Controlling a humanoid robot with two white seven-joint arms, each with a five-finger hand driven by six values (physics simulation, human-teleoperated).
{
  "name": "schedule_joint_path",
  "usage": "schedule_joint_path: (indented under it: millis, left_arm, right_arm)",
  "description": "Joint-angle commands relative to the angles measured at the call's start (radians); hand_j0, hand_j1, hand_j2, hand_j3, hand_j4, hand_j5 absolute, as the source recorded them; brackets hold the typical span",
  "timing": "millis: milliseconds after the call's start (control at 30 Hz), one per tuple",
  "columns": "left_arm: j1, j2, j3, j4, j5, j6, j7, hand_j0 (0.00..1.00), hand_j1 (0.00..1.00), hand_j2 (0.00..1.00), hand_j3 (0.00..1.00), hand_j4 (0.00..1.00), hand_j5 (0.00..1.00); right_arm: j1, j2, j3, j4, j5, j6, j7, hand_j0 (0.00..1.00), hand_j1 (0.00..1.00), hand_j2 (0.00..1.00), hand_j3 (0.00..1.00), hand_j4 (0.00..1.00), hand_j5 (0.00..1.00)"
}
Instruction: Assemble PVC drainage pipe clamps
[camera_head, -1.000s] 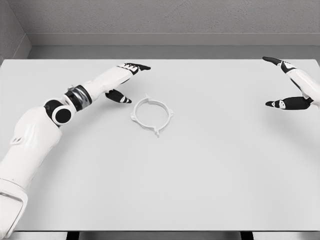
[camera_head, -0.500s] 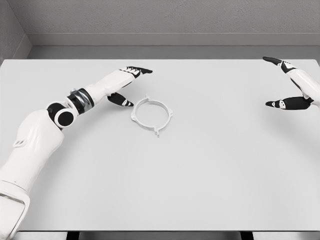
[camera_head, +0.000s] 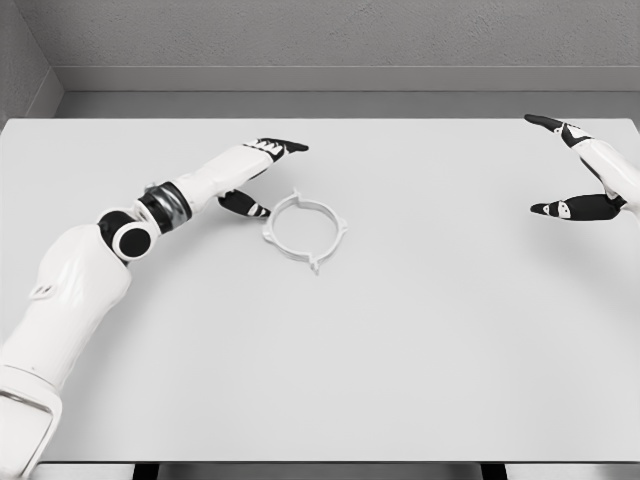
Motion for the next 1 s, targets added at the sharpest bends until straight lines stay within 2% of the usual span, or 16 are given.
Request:
schedule_joint_path:
  millis: [0,967]
  left_arm:
    - [0.000,-0.001,0.002,-0.002,0.008,0.001,0.000,1.00,1.00,1.00,1.00,1.00,1.00]
    - [0.012,-0.016,0.003,-0.025,0.008,0.001,0.001,1.00,1.00,1.00,1.00,1.00,1.00]
  right_arm:
    - [0.000,-0.001,0.000,-0.001,-0.008,0.002,0.000,1.00,1.00,1.00,1.00,1.00,1.00]
    - [0.000,-0.001,0.004,-0.001,-0.008,0.002,0.000,1.00,1.00,1.00,1.00,1.00,1.00]
